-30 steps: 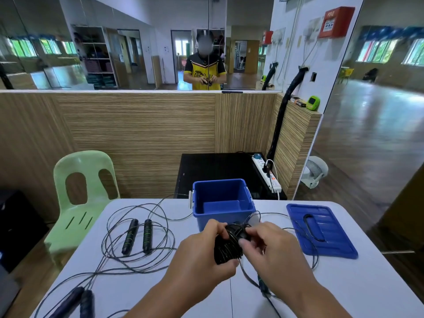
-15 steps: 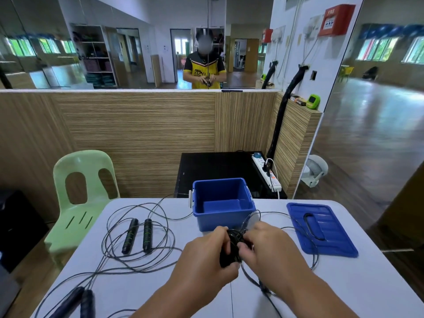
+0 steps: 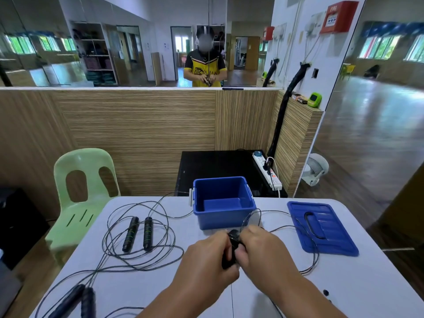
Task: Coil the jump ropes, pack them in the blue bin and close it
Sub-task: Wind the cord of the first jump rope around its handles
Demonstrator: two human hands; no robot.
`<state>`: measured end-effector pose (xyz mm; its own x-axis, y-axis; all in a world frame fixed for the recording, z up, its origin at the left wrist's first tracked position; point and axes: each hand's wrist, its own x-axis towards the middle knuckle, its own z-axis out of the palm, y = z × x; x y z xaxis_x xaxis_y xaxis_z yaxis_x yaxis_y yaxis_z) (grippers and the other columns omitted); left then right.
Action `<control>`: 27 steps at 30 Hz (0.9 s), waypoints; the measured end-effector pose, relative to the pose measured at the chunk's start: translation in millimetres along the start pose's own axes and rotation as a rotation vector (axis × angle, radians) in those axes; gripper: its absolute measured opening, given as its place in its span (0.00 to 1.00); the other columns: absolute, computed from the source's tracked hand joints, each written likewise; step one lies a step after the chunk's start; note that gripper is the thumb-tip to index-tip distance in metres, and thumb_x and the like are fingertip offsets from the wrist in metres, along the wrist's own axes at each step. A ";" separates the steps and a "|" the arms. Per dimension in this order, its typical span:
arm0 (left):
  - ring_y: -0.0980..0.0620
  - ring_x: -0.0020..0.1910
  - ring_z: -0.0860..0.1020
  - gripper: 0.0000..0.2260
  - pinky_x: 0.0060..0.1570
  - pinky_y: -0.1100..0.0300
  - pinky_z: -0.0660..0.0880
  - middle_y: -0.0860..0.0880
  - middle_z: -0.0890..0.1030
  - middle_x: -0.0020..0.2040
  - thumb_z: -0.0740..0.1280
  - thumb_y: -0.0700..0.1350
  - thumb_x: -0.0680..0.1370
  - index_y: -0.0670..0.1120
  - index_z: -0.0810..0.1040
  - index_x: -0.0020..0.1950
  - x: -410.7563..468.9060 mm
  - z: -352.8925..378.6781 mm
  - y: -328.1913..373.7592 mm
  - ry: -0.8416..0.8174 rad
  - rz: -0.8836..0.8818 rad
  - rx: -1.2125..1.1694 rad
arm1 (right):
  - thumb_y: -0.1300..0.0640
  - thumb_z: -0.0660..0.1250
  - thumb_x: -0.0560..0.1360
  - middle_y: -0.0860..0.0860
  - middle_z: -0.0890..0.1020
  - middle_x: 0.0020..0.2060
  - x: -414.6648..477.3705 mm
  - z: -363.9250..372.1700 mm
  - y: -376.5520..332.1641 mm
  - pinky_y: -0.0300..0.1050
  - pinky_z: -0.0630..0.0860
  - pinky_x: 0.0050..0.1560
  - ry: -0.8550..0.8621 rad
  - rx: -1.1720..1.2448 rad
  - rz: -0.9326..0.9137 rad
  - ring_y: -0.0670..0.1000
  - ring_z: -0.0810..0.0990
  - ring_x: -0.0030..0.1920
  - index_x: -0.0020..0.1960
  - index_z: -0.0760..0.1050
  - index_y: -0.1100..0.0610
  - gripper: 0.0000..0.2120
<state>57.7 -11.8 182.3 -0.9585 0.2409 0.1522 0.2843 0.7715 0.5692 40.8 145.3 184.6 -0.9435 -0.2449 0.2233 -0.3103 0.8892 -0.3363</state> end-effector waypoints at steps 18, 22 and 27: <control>0.50 0.42 0.72 0.12 0.41 0.58 0.71 0.56 0.77 0.46 0.66 0.56 0.75 0.54 0.63 0.46 -2.5 6.4 4.6 0.025 0.078 0.057 | 0.61 0.60 0.78 0.43 0.67 0.25 2.8 -4.6 15.6 0.47 0.61 0.34 -0.123 0.634 0.312 0.47 0.63 0.29 0.30 0.65 0.52 0.17; 0.51 0.44 0.73 0.11 0.41 0.60 0.71 0.56 0.79 0.50 0.66 0.55 0.75 0.56 0.66 0.50 -3.2 5.0 6.5 0.023 0.075 0.060 | 0.60 0.60 0.78 0.42 0.65 0.25 1.7 -8.1 17.0 0.47 0.58 0.36 -0.171 0.699 0.360 0.48 0.61 0.30 0.30 0.64 0.51 0.18; 0.55 0.43 0.72 0.12 0.37 0.69 0.67 0.61 0.79 0.49 0.66 0.54 0.76 0.61 0.64 0.51 -6.8 4.8 7.4 0.013 0.062 0.040 | 0.58 0.57 0.79 0.45 0.64 0.27 -0.2 -11.2 12.2 0.46 0.60 0.33 -0.226 0.692 0.407 0.49 0.61 0.30 0.30 0.62 0.51 0.18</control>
<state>66.4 -4.9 181.6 -0.9393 0.2810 0.1969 0.3431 0.7784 0.5258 38.6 160.5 190.8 -0.9751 -0.0926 -0.2013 0.1284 0.5041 -0.8540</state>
